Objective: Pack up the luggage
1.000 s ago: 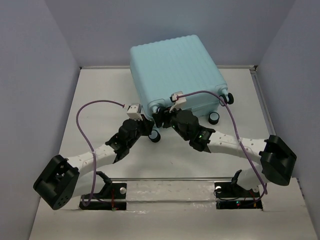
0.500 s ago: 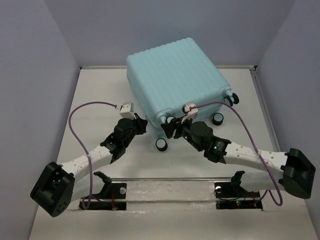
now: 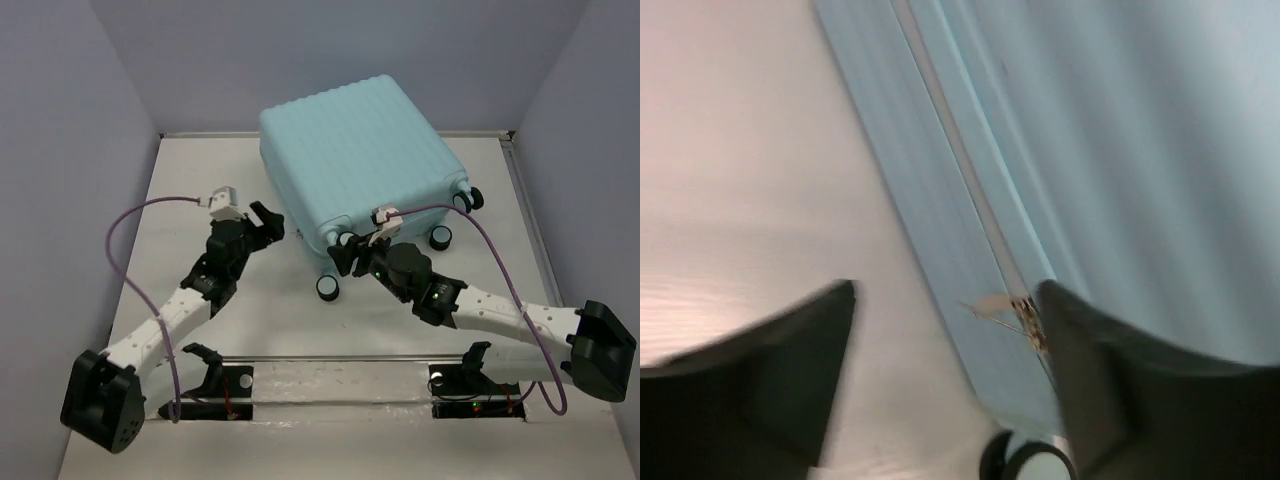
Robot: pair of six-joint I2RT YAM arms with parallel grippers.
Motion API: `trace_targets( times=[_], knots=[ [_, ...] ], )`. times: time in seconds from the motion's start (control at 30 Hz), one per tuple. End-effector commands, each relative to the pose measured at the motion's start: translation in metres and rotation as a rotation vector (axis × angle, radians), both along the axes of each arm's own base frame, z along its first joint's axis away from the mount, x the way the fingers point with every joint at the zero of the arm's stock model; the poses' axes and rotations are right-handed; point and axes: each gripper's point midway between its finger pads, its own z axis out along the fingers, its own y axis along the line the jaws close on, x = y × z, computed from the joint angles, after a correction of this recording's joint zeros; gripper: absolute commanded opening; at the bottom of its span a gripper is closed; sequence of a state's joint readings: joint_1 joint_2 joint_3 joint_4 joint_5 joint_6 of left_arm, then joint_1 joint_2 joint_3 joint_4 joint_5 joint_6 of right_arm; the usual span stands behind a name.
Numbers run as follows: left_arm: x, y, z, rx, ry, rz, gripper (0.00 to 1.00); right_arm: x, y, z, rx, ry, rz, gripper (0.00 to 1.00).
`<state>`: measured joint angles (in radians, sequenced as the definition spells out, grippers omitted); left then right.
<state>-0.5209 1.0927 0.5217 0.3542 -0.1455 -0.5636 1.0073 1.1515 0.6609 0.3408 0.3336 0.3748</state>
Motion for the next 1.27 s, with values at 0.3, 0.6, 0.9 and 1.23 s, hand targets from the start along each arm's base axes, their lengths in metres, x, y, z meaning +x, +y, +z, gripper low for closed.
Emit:
trace_targets(
  times=[0.3, 0.6, 0.9, 1.23],
  knots=[
    [-0.112, 0.083, 0.215, -0.155, -0.400, 0.054, 0.99, -0.048, 0.068, 0.056, 0.050, -0.046, 0.227, 0.19],
    [-0.137, 0.099, 0.204, -0.091, -0.399, 0.058, 0.99, -0.042, 0.051, 0.055, -0.168, 0.033, 0.083, 1.00],
    [-0.162, 0.106, 0.239, -0.089, -0.527, 0.020, 0.99, -0.092, -0.046, 0.169, 0.078, -0.134, 0.175, 1.00],
    [-0.162, 0.104, 0.232, -0.113, -0.590, 0.012, 0.99, -0.079, -0.115, 0.143, 0.195, -0.162, -0.066, 1.00]
  ],
)
